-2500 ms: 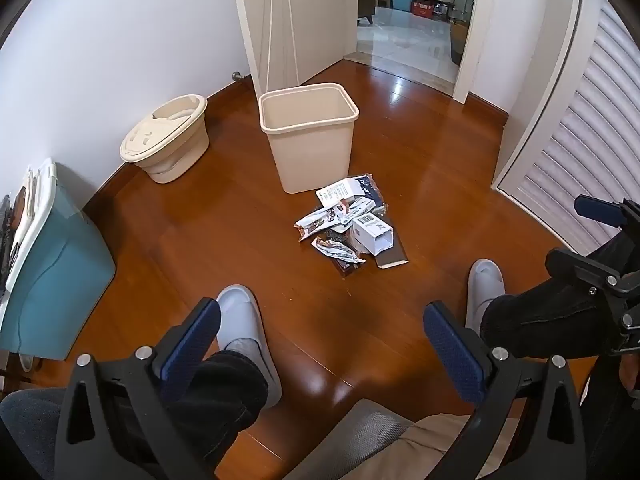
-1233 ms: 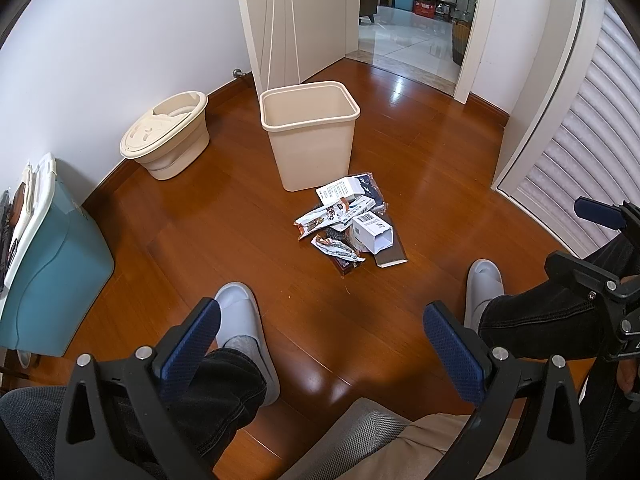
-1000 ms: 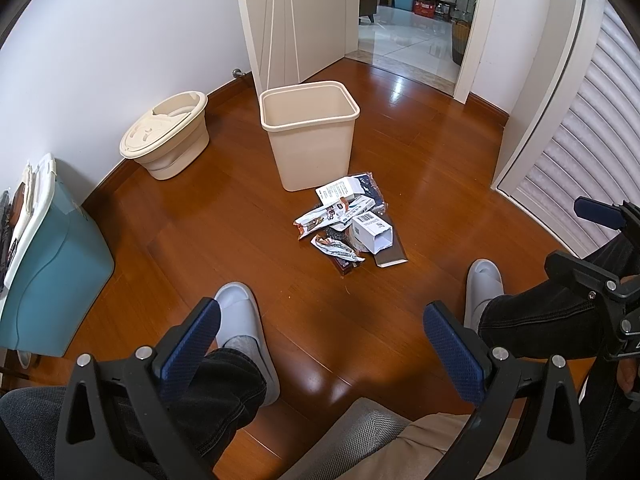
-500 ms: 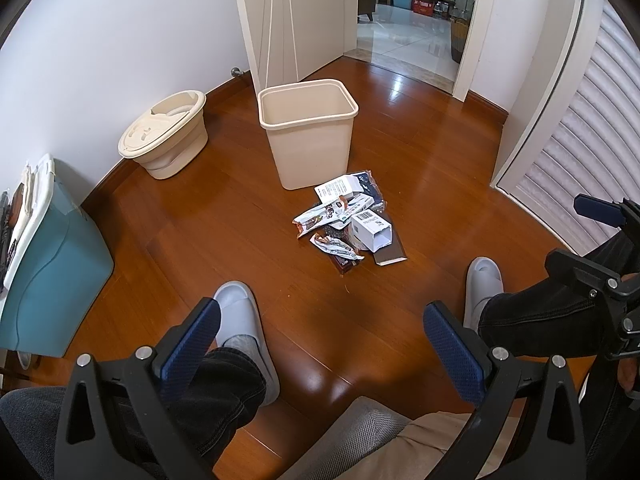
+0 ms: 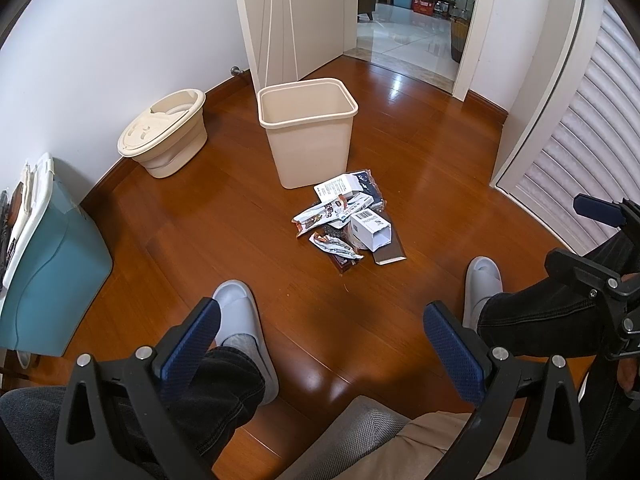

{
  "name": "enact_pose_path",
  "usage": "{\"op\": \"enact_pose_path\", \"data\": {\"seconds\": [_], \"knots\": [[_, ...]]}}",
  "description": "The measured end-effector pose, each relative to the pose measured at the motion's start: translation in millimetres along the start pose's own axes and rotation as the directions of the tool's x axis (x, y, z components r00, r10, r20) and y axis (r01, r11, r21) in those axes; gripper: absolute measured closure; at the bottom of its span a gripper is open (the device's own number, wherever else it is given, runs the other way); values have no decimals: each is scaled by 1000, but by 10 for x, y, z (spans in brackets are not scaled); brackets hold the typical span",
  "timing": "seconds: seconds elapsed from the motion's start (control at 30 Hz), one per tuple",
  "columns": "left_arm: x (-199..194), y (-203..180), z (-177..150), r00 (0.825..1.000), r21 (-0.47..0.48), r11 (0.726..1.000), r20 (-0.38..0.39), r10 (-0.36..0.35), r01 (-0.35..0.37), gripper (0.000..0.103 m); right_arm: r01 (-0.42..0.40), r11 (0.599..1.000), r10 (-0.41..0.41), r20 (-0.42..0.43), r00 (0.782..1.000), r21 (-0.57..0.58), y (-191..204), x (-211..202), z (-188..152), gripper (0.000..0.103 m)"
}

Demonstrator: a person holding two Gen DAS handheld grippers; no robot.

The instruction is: Collect trash

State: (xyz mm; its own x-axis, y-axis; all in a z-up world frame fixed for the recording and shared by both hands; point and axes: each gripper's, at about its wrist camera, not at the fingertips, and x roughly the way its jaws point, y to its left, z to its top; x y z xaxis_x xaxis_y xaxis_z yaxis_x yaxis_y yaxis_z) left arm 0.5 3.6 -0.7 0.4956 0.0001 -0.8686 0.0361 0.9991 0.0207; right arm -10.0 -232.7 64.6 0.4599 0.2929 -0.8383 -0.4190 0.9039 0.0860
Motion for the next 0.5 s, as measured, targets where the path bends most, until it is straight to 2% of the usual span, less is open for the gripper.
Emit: {"op": "enact_pose_path", "data": {"seconds": [0.5], "knots": [[34,-72,-64,1000,-2,1000,0,-2,2,0,-1,1000,1,0,1000,0,6,8,-1,0]]}}
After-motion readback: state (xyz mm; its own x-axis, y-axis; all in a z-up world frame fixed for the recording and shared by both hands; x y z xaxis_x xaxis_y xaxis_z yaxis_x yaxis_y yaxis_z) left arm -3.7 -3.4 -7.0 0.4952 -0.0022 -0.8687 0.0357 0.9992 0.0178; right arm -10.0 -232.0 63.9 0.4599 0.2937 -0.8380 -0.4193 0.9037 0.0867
